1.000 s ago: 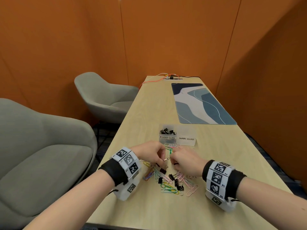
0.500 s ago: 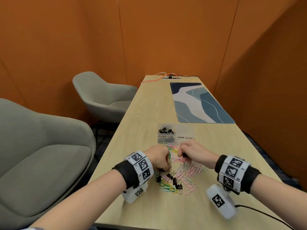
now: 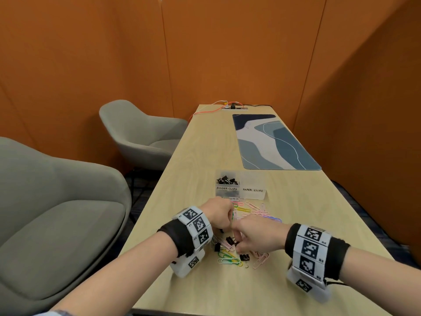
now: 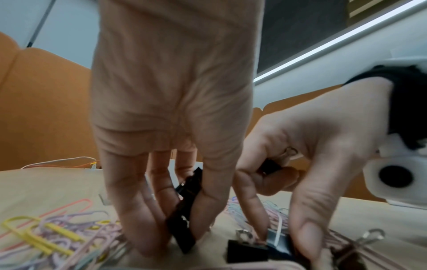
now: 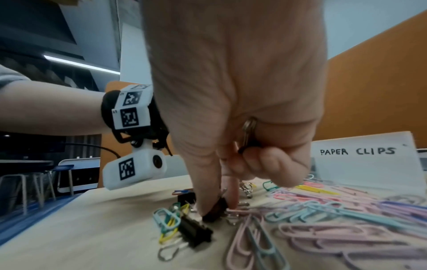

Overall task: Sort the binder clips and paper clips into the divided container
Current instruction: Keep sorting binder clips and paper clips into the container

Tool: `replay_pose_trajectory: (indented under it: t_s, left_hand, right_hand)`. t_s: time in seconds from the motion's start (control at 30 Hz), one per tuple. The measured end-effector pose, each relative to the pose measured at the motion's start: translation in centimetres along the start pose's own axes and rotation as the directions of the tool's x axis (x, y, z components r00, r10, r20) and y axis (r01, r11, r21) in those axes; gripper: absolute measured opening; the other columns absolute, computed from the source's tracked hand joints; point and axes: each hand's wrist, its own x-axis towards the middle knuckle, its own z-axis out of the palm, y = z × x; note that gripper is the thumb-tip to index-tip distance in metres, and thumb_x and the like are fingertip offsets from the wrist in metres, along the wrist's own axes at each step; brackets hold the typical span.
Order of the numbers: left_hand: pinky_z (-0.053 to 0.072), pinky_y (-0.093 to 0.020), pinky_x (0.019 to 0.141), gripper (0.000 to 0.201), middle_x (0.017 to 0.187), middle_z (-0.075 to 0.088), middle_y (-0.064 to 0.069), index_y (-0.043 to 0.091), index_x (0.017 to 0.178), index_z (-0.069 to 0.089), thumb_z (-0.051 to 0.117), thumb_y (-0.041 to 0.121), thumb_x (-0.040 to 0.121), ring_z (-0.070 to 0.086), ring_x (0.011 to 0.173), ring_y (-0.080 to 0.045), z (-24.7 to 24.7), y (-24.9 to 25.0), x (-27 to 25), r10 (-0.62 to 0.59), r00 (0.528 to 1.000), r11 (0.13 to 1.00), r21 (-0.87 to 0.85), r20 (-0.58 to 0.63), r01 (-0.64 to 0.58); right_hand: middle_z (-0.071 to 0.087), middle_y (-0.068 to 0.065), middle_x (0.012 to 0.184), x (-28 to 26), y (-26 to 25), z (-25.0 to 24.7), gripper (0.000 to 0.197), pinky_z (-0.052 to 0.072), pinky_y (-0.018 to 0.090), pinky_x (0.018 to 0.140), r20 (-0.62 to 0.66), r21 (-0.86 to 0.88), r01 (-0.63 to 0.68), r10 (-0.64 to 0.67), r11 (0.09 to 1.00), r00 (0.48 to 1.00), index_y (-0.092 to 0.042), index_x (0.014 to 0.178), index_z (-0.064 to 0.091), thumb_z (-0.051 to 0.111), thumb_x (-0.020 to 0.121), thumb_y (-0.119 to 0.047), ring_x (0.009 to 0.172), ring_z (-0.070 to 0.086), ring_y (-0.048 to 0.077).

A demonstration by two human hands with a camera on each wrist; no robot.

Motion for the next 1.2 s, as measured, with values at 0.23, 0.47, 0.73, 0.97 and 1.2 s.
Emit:
replay_pose_trajectory:
  t_s: [0.23, 0.47, 0.73, 0.97, 1.2]
  left_hand:
    - [0.042, -0.027, 0.068, 0.023, 0.1, 0.069, -0.012, 0.007, 0.096, 0.067, 0.073, 0.007, 0.073, 0.057, 0.085, -0.022, -0.2, -0.4, 0.0, 0.02, 1.0, 0.997, -0.073, -0.009, -0.021]
    - [0.052, -0.017, 0.046, 0.032, 0.065, 0.058, -0.001, 0.014, 0.066, 0.05, 0.072, -0.007, 0.074, 0.058, 0.042, -0.006, -2.3, -2.0, 0.5, 0.006, 0.999, 0.921, -0.389, 0.033, 0.007]
    - [0.054, -0.016, 0.047, 0.03, 0.068, 0.06, -0.007, 0.011, 0.067, 0.051, 0.073, -0.008, 0.074, 0.062, 0.053, -0.013, -7.8, -4.0, 3.3, -0.147, 0.969, 0.793, -0.609, -0.2, -0.005]
    - [0.055, -0.023, 0.062, 0.023, 0.071, 0.062, -0.003, 0.013, 0.068, 0.056, 0.073, 0.001, 0.078, 0.063, 0.062, -0.017, -7.7, -3.8, 7.1, -0.263, 0.943, 0.83, -0.546, -0.204, 0.113]
    - [0.053, -0.011, 0.051, 0.019, 0.073, 0.062, 0.001, 0.006, 0.104, 0.07, 0.065, 0.009, 0.086, 0.061, 0.062, -0.01, -7.4, -4.5, 7.4, -0.229, 0.963, 0.82, -0.562, -0.141, 0.112]
  right_hand:
    - [0.055, 0.003, 0.087, 0.8, 0.3, -0.3, 0.016, 0.033, 0.026, 0.07, 0.061, 0.099, -0.02, 0.014, 0.995, 0.998, -0.013, 0.096, 0.05, 0.06, 0.087, -0.021, 0.084, 0.045, 0.019]
    - [0.055, 0.006, 0.085, 1.0, 0.7, -0.6, 0.015, 0.036, 0.026, 0.057, 0.108, 0.081, -0.05, 0.041, 0.996, 0.993, -0.014, 0.086, 0.046, 0.056, 0.086, -0.026, 0.077, 0.048, 0.02]
    - [0.058, 0.002, 0.079, 1.0, 2.0, -0.8, 0.019, 0.049, 0.037, 0.068, 0.1, 0.162, -0.077, 0.061, 0.984, 0.993, -0.028, 0.068, 0.041, 0.054, 0.082, -0.026, 0.074, 0.054, 0.019]
    - [0.051, 0.001, 0.078, 1.8, 4.5, -4.9, 0.012, 0.044, 0.022, 0.053, 0.003, 0.552, -0.143, 0.169, 0.821, 0.986, -0.017, 0.081, 0.048, 0.053, 0.089, -0.025, 0.052, 0.048, 0.011]
    - [0.035, 0.001, 0.061, 7.3, 6.9, -9.0, 0.007, 0.035, 0.025, 0.047, -0.006, 0.801, -0.208, 0.355, 0.562, 0.935, -0.009, 0.083, 0.047, 0.053, 0.088, -0.012, 0.05, 0.034, 0.014]
